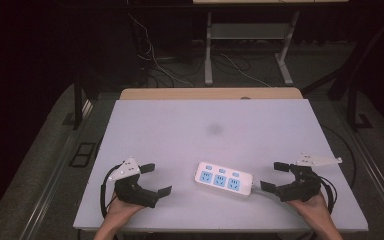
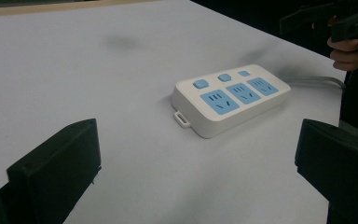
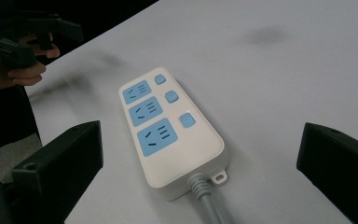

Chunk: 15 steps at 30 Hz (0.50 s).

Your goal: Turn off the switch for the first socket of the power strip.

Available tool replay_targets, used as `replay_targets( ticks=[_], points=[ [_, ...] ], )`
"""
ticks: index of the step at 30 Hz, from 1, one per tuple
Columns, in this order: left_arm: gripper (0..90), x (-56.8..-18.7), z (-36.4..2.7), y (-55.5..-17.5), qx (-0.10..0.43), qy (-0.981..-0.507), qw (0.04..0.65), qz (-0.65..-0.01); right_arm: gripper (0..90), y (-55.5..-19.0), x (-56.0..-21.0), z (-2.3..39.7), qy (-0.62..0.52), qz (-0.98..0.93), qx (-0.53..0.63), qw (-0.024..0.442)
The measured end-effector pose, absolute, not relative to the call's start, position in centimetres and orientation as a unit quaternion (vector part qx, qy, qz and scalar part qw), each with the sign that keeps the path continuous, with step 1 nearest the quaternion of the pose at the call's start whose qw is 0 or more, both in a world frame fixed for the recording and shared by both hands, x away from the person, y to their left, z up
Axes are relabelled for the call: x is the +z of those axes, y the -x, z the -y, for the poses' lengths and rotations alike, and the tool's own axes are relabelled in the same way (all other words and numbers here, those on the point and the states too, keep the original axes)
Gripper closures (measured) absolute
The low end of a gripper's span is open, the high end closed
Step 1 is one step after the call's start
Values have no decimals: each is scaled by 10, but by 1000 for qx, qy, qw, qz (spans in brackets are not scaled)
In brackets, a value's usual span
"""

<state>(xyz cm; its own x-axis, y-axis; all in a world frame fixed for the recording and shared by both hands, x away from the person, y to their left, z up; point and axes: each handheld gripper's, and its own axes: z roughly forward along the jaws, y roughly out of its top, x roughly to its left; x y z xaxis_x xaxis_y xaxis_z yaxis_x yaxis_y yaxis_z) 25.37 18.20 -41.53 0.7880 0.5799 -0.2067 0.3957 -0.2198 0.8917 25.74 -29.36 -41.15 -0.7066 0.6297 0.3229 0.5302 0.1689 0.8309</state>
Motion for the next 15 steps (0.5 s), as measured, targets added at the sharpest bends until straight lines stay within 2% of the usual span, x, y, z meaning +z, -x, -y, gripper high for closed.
replay_targets(
  ticks=[15],
  points=[
    [0, -416, -182, -254, 82, -777, 539, -314, 0, -258, -411, 296, -383, -761, 522, 45]
  ],
)
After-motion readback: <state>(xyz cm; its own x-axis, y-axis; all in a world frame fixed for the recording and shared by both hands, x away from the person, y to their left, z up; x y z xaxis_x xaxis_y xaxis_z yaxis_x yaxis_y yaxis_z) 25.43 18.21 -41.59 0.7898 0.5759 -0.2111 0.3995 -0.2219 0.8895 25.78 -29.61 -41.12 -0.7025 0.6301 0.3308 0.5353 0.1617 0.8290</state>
